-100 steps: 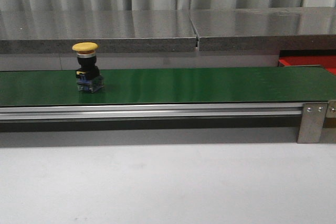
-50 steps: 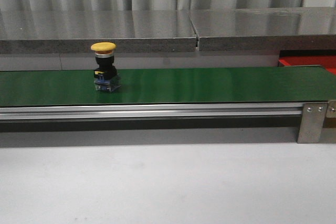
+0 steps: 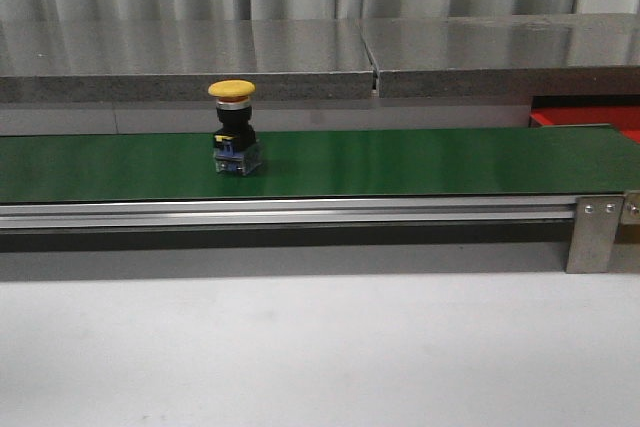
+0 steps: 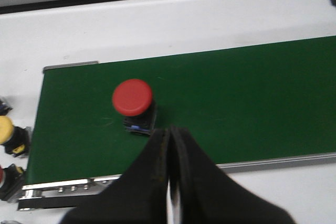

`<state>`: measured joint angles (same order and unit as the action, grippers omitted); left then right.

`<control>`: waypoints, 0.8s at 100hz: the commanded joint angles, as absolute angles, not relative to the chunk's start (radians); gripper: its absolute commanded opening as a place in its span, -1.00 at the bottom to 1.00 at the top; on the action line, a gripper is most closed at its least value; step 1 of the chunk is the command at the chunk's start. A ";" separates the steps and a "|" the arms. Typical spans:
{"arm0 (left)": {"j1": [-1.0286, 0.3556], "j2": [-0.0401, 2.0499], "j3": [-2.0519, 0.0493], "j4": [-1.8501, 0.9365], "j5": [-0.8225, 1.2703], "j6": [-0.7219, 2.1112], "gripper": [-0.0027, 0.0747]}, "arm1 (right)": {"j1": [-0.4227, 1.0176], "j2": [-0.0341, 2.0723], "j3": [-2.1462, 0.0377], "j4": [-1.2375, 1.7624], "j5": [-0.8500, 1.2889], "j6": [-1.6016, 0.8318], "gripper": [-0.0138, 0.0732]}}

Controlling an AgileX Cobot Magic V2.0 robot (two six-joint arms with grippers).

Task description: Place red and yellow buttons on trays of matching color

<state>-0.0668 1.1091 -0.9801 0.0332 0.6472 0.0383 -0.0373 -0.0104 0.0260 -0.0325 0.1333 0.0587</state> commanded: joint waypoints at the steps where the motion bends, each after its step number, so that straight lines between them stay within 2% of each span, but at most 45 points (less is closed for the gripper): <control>1: -0.109 1.034 -0.963 0.011 0.556 0.022 -0.98 | -0.045 -0.026 0.017 -0.039 0.055 0.056 -0.84; 80: -0.141 0.381 -0.566 -0.090 0.591 0.022 -0.98 | -0.045 -0.026 0.017 -0.039 0.055 0.056 -0.84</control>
